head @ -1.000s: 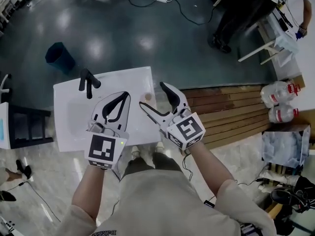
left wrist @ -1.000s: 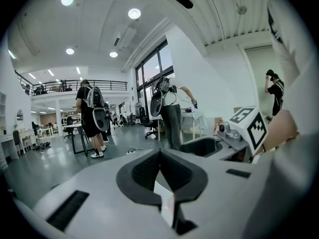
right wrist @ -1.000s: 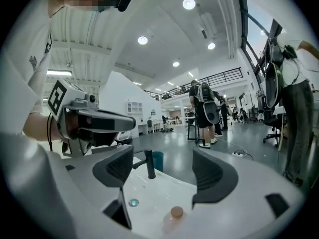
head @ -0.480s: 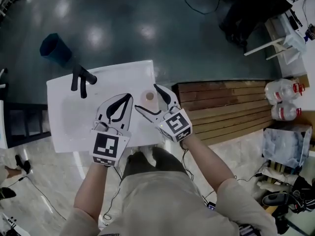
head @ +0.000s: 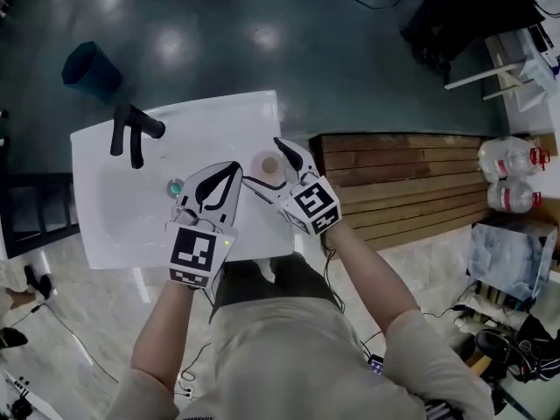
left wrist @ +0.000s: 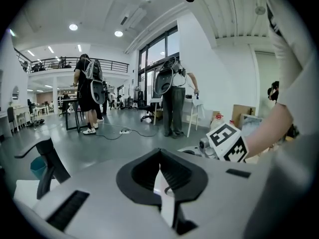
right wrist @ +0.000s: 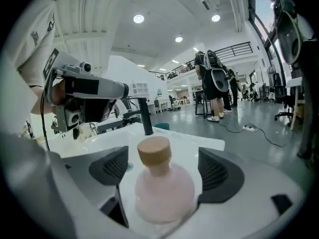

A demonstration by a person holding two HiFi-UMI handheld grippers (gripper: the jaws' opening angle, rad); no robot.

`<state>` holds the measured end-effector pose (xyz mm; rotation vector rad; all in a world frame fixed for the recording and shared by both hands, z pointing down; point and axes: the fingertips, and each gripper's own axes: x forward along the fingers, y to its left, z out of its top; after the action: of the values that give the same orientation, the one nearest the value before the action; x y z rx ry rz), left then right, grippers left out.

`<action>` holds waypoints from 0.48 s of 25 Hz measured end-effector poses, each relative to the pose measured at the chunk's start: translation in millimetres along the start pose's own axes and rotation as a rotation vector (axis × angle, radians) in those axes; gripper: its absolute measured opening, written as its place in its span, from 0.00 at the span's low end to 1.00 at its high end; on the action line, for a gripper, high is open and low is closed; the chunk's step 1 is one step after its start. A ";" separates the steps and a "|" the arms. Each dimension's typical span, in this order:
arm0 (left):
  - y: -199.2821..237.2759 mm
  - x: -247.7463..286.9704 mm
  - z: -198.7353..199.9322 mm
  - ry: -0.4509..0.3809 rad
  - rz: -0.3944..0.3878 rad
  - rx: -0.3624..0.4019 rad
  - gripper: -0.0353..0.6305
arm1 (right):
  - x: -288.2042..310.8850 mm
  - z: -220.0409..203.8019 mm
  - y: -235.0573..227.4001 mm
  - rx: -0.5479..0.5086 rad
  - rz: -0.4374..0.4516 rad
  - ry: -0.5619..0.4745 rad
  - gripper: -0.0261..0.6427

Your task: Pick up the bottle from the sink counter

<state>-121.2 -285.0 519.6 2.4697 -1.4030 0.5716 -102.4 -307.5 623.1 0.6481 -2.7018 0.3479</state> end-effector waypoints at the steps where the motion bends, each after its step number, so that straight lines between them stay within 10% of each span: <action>1: 0.4 1.8 -4.3 0.004 -0.001 -0.003 0.06 | 2.3 -4.0 0.9 -0.004 0.009 0.001 0.60; 12: -0.8 28.7 -49.3 0.079 -0.047 0.025 0.06 | 23.7 -43.6 0.2 -0.037 0.070 0.135 0.59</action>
<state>-117.8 -287.2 576.5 2.4631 -1.3126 0.6727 -110.7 -303.2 671.8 0.5017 -2.6003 0.3455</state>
